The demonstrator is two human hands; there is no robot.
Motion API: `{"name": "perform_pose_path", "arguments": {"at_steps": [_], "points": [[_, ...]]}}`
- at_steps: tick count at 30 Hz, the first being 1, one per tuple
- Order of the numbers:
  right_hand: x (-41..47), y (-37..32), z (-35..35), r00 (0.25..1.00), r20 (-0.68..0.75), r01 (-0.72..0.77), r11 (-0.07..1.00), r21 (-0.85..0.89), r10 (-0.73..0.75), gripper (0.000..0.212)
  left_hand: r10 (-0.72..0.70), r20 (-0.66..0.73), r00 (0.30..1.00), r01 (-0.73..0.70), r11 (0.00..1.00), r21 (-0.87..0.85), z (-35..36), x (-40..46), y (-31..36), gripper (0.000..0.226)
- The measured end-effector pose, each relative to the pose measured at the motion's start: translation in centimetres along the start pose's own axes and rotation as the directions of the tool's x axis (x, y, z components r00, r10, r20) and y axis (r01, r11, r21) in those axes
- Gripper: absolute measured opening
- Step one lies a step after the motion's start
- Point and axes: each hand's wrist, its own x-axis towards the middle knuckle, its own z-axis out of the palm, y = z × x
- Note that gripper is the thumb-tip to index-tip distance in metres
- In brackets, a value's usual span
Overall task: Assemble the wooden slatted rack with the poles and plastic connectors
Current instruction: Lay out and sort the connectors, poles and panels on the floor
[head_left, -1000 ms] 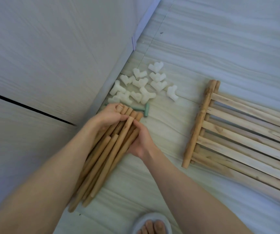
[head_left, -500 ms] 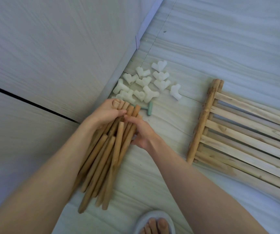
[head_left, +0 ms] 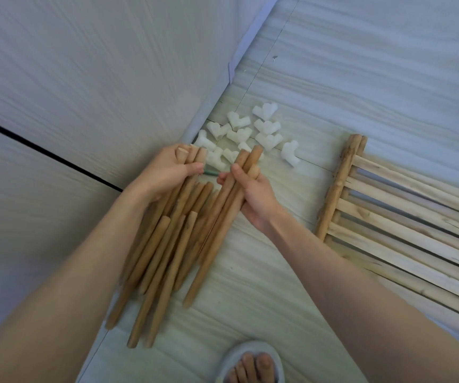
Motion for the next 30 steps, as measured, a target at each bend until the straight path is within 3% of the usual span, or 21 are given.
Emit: {"name": "perform_pose_path", "arguments": {"at_steps": [9, 14, 17, 24, 30], "points": [[-3.5, -6.0, 1.7, 0.962, 0.061, 0.272, 0.94, -0.207, -0.266, 0.02, 0.11, -0.124, 0.986, -0.12, 0.99, -0.08, -0.4, -2.8, 4.2, 0.021], [-6.5, -7.0, 3.8, 0.889, 0.206, 0.457, 0.753, -0.474, -0.41, 0.013, 0.203, -0.214, 0.956, -0.227, 0.969, -0.095, -1.0, -5.7, 6.7, 0.017], [-7.9, -6.7, 4.7, 0.865, 0.242, 0.497, 0.686, -0.531, -0.44, 0.008, 0.216, -0.272, 0.938, -0.255, 0.96, -0.116, -1.9, -7.8, 7.4, 0.019], [-10.1, -7.0, 5.9, 0.843, 0.247, 0.529, 0.654, -0.541, -0.477, 0.006, 0.183, -0.341, 0.922, -0.255, 0.95, -0.179, -3.7, -11.4, 7.7, 0.018], [-11.3, -9.4, 6.2, 0.882, 0.129, 0.472, 0.852, -0.225, -0.454, 0.005, 0.176, -0.35, 0.92, -0.256, 0.947, -0.197, -4.2, -12.3, 8.9, 0.021]]}}
